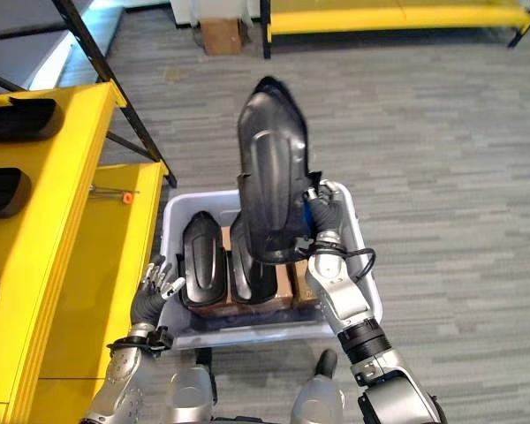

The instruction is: Move parts from the plastic box to the shelf.

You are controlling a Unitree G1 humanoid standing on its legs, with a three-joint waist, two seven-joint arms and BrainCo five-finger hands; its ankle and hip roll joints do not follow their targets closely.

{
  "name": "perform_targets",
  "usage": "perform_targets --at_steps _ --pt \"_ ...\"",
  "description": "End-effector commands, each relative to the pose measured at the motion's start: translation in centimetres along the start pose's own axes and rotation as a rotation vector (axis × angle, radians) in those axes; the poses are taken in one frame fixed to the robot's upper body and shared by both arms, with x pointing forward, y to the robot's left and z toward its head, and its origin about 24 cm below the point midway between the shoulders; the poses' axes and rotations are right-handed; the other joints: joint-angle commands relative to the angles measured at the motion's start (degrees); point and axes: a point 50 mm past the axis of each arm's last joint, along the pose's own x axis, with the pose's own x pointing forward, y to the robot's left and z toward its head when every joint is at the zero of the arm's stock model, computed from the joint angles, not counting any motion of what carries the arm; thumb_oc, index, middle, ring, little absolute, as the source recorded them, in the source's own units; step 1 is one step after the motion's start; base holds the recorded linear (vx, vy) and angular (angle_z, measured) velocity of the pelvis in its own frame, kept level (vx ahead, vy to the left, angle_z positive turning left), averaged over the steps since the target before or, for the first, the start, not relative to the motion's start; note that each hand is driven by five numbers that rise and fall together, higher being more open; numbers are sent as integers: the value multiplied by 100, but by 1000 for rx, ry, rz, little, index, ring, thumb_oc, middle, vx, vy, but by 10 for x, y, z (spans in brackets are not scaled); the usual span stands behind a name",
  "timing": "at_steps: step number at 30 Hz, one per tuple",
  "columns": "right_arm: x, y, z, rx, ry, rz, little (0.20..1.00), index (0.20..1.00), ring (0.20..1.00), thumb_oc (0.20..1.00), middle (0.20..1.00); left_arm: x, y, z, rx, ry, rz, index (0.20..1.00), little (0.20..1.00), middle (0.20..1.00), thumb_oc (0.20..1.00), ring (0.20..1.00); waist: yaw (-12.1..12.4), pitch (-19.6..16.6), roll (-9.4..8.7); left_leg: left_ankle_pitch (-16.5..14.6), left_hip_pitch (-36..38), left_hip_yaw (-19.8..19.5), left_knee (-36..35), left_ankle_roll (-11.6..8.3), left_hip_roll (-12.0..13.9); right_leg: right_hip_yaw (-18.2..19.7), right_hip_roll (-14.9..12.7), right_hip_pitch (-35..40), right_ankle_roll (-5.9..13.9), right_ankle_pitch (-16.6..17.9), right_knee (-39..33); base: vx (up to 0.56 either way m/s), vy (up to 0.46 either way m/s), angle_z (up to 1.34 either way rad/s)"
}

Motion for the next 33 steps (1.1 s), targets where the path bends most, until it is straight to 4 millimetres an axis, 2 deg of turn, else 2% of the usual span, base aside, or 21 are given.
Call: perform_targets --at_steps 1,3,6,8,10,13,15,16,17,18,19,20,21,23,24,29,30,33 --pt "-2 16 33 142 -80 172 200 200 200 200 200 -4 -15 17 36 -71 -171 1000 1000 1000 1000 1000 186 100 -28 185 -294 -238 222 117 170 -208 -134 101 -216 -512 603 -290 371 36" --pt "-16 31 42 169 -89 352 200 200 200 200 200 -7 -27 27 101 -68 -371 1000 1000 1000 1000 1000 385 189 -52 210 -572 -440 257 169 -8 -383 -247 174 -66 -477 513 -344 461 68" --pt "-20 36 48 169 -100 428 200 200 200 200 200 -8 -36 28 158 -46 -493 1000 1000 1000 1000 1000 449 247 -73 141 -737 -445 437 203 -100 -463 -404 222 27 -323 426 -157 286 42" --pt "-20 37 50 171 -103 442 200 200 200 200 200 -7 -37 31 167 -49 -508 1000 1000 1000 1000 1000 462 258 -98 99 -783 -421 496 218 -124 -496 -453 249 65 -244 353 -131 183 14" --pt "-20 37 56 189 -117 452 200 200 200 200 200 -1 -40 40 226 -65 -563 1000 1000 1000 1000 1000 513 270 -246 -81 -944 -336 720 314 -233 -580 -620 338 180 141 23 -222 219 12" --pt "-17 37 57 210 -126 439 200 200 200 200 200 3 -39 44 280 -74 -569 1000 1000 1000 1000 1000 561 237 -355 -179 -969 -234 755 396 -307 -681 -711 344 232 451 -175 -142 110 -3" --pt "-13 42 58 238 -128 443 200 200 200 200 200 6 -38 47 316 -84 -554 1000 1000 1000 1000 1000 671 219 -451 -273 -820 25 690 449 -320 -979 -799 245 241 765 -175 -143 96 -13" --pt "-11 45 60 245 -138 438 200 200 200 200 200 9 -37 50 322 -92 -545 1000 1000 1000 1000 1000 664 193 -473 -303 -771 100 621 514 -358 -979 -747 133 220 724 5 -122 91 -29" --pt "-10 45 60 252 -136 432 200 200 200 200 200 11 -38 51 332 -93 -545 1000 1000 1000 1000 1000 617 162 -479 -326 -781 51 583 573 -426 -810 -626 24 184 630 155 -83 56 -62" --pt "-13 41 56 264 -131 408 200 200 200 200 200 12 -40 49 358 -83 -566 1000 1000 1000 1000 1000 462 69 -483 -341 -841 -174 503 692 -577 -428 -90 -93 44 124 296 -24 15 -24" --pt "-14 39 54 263 -132 399 200 200 200 200 200 11 -41 48 361 -78 -577 1000 1000 1000 1000 1000 419 31 -486 -332 -827 -221 450 734 -644 -336 119 -107 -10 -47 330 12 10 3" --pt "-19 33 49 255 -128 383 200 200 200 200 200 9 -43 45 357 -66 -601 1000 1000 1000 1000 1000 332 -59 -467 -300 -765 -328 295 801 -796 -154 510 -135 -120 -334 386 80 31 64" --pt "-26 25 40 237 -113 357 200 200 200 200 200 6 -46 40 357 -39 -632 1000 1000 1000 1000 1000 164 -205 -395 -219 -604 -568 19 855 -1025 224 1046 -135 -352 -608 465 121 35 69" --pt "-29 18 31 226 -89 333 200 200 200 200 200 3 -49 33 350 -16 -655 1000 1000 1000 1000 1000 28 -352 -329 -120 -518 -834 -138 868 -1189 622 1371 -168 -505 -645 470 159 12 69" --pt "-33 11 23 216 -65 303 200 200 200 200 200 0 -50 26 344 13 -682 1000 1000 1000 1000 1000 -132 -524 -287 -61 -397 -1114 -285 893 -1342 1047 1632 -128 -630 -685 420 176 -48 53" --pt "-39 -1 8 212 -21 269 200 200 200 200 200 -3 -46 22 328 44 -705 1000 1000 1000 1000 1000 -248 -772 -254 14 -241 -1360 -479 900 -1465 1275 1747 3 -674 -551 90 73 -134 45" --pt "-44 -6 2 224 -7 254 200 200 200 200 200 -5 -41 23 301 54 -703 1000 1000 1000 1000 1000 -276 -902 -184 97 -195 -1481 -622 854 -1473 1345 1760 88 -686 -453 -178 -68 -316 28" --pt "-51 -5 -2 249 1 265 200 200 200 200 200 -12 -34 20 307 71 -678 1000 1000 1000 1000 1000 -264 -916 -126 172 -248 -1583 -658 796 -1454 1315 1773 139 -719 -477 -228 -101 -232 21"
